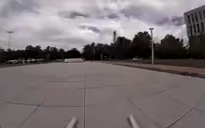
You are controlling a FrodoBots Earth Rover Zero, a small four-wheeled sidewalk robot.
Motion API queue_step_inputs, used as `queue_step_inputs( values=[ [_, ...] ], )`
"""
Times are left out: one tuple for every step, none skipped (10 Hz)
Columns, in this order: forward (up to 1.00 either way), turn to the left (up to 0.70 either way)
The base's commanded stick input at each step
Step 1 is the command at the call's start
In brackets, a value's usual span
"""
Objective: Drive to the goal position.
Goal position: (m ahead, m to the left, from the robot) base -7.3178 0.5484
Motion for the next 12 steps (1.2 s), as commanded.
queue_step_inputs(
  values=[
    [0.7,0.01],
    [0.7,0.01],
    [0.7,0.01],
    [0.7,0.01],
    [0.7,0.01],
    [0.7,0.01],
    [0.7,0.01],
    [0.7,0.01],
    [0.7,0.01],
    [0.7,0.01],
    [0.7,0.01],
    [0.7,0.01]
  ],
)
